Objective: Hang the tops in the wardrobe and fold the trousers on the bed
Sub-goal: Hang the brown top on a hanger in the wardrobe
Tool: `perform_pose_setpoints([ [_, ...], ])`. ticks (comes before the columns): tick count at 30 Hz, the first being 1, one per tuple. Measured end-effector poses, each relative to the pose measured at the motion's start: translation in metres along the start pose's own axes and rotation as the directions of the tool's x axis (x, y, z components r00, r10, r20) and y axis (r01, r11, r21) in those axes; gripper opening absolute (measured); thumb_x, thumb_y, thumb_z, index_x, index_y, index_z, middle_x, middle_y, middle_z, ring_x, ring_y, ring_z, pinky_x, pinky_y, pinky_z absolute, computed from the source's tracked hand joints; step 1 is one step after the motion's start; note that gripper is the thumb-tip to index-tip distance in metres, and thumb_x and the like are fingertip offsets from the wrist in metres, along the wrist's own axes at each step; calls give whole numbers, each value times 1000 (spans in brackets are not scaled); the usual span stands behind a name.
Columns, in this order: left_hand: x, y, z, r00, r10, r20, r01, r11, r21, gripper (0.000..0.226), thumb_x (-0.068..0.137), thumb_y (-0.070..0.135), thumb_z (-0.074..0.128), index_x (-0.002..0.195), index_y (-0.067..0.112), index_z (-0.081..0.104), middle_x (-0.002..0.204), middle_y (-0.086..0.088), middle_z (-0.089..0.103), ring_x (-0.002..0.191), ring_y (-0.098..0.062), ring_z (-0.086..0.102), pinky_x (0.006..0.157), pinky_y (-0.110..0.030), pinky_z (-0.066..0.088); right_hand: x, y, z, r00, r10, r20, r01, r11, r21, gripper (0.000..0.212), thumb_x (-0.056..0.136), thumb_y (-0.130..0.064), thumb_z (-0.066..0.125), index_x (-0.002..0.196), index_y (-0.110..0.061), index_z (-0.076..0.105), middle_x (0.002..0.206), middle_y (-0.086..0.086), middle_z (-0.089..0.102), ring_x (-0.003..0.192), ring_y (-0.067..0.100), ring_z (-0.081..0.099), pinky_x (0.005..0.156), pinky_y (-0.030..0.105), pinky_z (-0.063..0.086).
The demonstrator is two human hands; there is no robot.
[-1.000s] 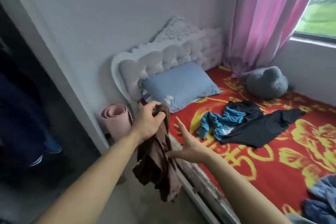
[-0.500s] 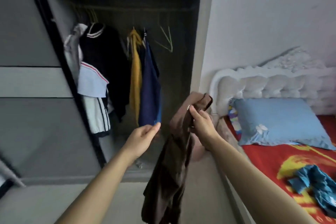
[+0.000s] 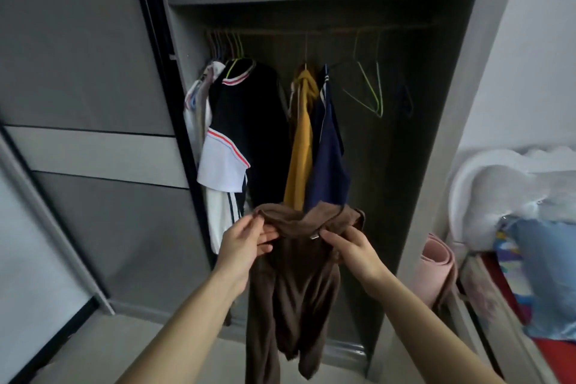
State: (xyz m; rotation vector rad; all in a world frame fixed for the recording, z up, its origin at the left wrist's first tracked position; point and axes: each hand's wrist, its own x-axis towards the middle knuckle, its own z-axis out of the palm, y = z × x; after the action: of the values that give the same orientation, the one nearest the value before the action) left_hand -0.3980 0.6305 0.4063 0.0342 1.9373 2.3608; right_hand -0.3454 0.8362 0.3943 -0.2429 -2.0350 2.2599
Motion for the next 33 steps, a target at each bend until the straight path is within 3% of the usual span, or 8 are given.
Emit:
perform_pose_setpoints([
  [4,72,17,30,996,33,87,-20,989,-148,25,106,16,39,116,13,63,109,-7,73,100,-20,70,82,-36,55,59,2,-32,997,-76,8,72,908,-413,38,94,-49,57,98,-14,71,97,1,73,92,16,68,88,41,55],
  [7,123,34,53,992,44,117,-12,967,-255,27,105,14,37,115,14,62,108,-8,73,99,-18,71,83,-36,55,105,-7,-50,957,-253,-140,179,899,-400,44,91,-60,50,80,-20,65,80,0,66,74,11,63,72,39,53],
  [11,173,41,78,979,56,198,-23,986,-167,28,105,14,36,113,16,64,106,-5,74,100,-17,70,81,-32,56,167,-31,-59,864,-501,-45,401,740,-541,27,96,-55,50,100,-32,63,99,-14,60,95,4,59,79,22,49],
  [16,218,38,96,958,76,278,-39,990,-135,33,104,11,40,98,18,71,101,-10,73,95,-20,71,75,-29,57,220,-33,-40,898,-312,311,440,675,-593,33,97,-44,57,121,-22,64,107,-10,67,98,5,64,87,29,54],
  [20,262,45,94,958,66,280,-29,990,-136,24,100,13,51,94,16,74,99,-12,74,97,-25,71,78,-32,57,250,-28,-37,907,-326,266,419,638,-646,26,99,-38,56,105,-16,70,95,-3,68,87,10,65,80,38,54],
  [24,302,55,98,928,86,363,-71,996,-55,41,76,25,84,108,8,66,95,-7,73,95,-21,70,86,-33,56,263,-39,-36,832,-528,170,468,503,-727,24,98,-45,54,98,-25,68,91,-13,55,84,4,57,74,19,47],
  [31,365,75,108,797,97,597,-133,991,16,45,80,-14,69,115,13,64,101,-9,74,96,-19,71,87,-28,56,278,-71,-34,987,-159,0,132,821,-556,32,84,-44,75,92,-20,56,84,-6,61,71,5,58,64,23,48],
  [33,381,78,108,735,77,673,-137,990,36,46,78,-13,71,114,15,66,102,-9,75,98,-18,71,87,-27,56,281,-74,-33,982,-182,-56,112,787,-607,25,84,-34,78,101,-22,65,85,-6,67,74,7,63,70,26,52],
])
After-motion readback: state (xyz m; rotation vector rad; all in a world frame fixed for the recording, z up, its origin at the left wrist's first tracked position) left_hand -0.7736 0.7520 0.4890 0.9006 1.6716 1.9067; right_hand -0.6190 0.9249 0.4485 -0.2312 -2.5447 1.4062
